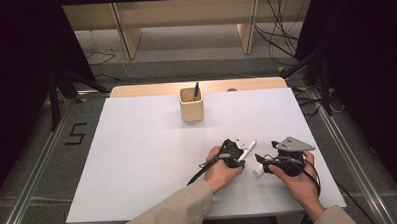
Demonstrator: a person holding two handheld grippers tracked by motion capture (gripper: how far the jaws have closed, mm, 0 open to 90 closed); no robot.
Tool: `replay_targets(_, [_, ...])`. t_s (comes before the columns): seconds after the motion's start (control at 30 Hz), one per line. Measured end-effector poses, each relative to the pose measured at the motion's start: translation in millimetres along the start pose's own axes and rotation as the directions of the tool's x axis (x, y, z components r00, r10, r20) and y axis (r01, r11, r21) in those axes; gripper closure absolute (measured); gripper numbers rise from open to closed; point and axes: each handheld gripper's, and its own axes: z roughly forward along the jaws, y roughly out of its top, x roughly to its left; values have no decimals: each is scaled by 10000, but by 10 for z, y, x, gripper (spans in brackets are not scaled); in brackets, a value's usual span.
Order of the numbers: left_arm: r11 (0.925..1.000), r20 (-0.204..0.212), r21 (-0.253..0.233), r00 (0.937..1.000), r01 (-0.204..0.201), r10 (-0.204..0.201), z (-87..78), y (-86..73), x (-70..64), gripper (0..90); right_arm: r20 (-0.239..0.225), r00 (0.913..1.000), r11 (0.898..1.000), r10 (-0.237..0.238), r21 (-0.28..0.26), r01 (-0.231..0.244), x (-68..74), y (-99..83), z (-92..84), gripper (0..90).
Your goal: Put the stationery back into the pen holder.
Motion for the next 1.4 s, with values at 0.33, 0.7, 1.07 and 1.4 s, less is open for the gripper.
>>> replay_targets(0.33, [10000, 24, 40, 10000, 17, -17, -2, 2, 9, 726, -7, 10000, 10000, -9, -5, 9, 0, 0, 1, 233])
replay_targets(0.7, [9999, -174, 34, 9997, 142, -141, -3, 0, -26, 756, -18, 10000, 10000, -6, 3, 6, 0, 0, 3, 233])
replay_targets(1.07, [9996, -402, -29, 9987, 298, -298, -4, -10, -62, 773, -30, 10000, 10000, -20, -12, 20, 0, 0, 3, 232])
replay_targets(1.4, [9995, -570, -125, 9979, 304, -311, -5, -23, -86, 785, -18, 10000, 10000, -33, -23, 33, -2, 0, 1, 232])
